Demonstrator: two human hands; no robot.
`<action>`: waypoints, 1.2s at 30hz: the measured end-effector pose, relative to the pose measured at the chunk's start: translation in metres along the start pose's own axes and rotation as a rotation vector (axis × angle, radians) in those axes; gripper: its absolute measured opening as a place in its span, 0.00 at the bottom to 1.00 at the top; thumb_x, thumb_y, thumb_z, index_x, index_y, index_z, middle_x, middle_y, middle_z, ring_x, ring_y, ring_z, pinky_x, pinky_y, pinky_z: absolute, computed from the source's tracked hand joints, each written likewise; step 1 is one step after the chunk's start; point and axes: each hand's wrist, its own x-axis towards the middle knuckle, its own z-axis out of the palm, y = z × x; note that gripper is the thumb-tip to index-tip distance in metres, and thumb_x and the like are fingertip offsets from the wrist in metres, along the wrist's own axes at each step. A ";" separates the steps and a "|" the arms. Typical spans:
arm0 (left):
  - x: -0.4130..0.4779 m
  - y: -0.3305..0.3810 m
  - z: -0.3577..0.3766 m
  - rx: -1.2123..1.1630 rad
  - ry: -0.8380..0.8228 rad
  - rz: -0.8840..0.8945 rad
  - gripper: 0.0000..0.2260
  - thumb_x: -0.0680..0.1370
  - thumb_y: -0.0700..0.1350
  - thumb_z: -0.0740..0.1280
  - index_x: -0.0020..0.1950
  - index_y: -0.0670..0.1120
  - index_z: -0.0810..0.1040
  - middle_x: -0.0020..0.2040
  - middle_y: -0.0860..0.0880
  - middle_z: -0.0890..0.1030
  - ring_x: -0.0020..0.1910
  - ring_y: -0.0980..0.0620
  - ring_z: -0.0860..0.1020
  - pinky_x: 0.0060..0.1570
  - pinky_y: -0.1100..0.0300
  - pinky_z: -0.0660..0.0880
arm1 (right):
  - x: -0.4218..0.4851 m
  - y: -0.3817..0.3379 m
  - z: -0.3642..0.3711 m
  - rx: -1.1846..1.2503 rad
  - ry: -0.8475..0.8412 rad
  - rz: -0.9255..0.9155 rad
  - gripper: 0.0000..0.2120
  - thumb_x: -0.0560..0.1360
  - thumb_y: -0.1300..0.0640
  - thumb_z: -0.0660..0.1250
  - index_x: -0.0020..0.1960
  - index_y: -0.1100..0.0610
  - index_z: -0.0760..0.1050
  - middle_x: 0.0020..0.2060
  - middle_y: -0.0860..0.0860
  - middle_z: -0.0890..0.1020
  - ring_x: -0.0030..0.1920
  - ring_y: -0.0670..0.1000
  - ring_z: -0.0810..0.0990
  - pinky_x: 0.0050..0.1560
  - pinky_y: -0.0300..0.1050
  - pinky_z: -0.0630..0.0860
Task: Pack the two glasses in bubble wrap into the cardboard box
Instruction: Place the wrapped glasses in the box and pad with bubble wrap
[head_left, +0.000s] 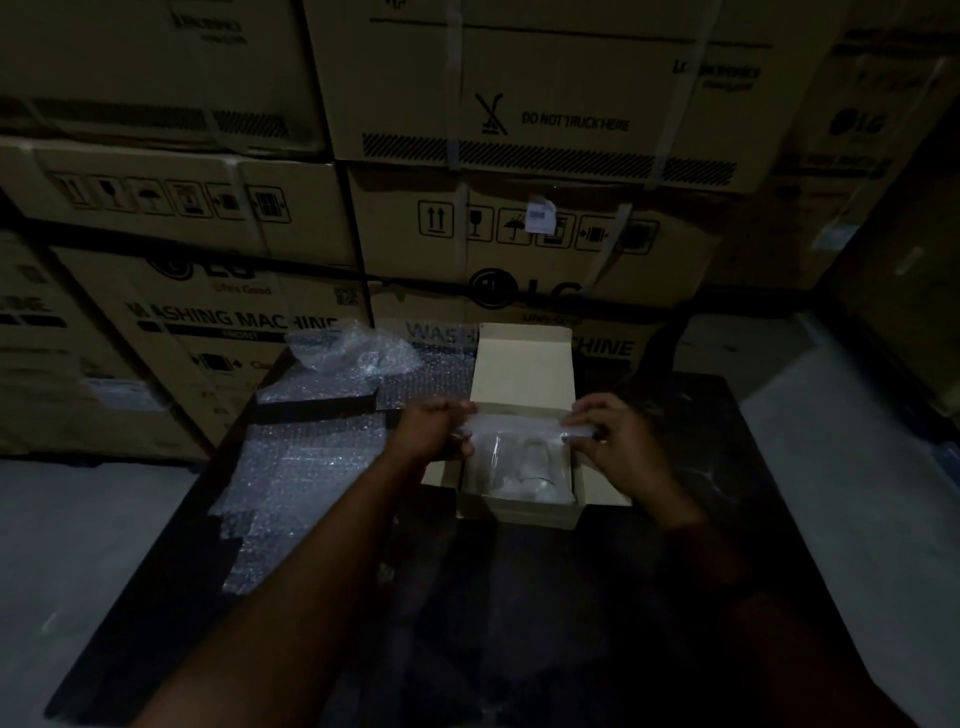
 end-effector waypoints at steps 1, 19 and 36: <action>-0.002 0.000 0.000 0.049 -0.024 0.028 0.09 0.79 0.45 0.65 0.51 0.40 0.80 0.38 0.44 0.79 0.29 0.52 0.77 0.28 0.63 0.74 | 0.000 0.003 0.002 -0.058 0.043 -0.016 0.07 0.70 0.65 0.73 0.49 0.61 0.82 0.48 0.50 0.77 0.48 0.47 0.77 0.47 0.24 0.69; 0.023 -0.051 0.006 1.719 -0.139 0.440 0.13 0.78 0.50 0.63 0.63 0.57 0.76 0.62 0.50 0.77 0.65 0.46 0.68 0.64 0.47 0.58 | -0.004 0.035 0.030 -0.550 -0.337 0.223 0.06 0.74 0.56 0.66 0.50 0.51 0.80 0.50 0.50 0.80 0.48 0.50 0.80 0.49 0.46 0.78; 0.037 -0.057 0.008 1.877 -0.293 0.494 0.13 0.80 0.53 0.60 0.61 0.54 0.77 0.63 0.49 0.76 0.65 0.44 0.66 0.64 0.46 0.57 | -0.014 0.033 0.026 -0.996 -0.631 -0.160 0.19 0.77 0.58 0.63 0.67 0.46 0.72 0.60 0.53 0.73 0.58 0.56 0.71 0.54 0.50 0.68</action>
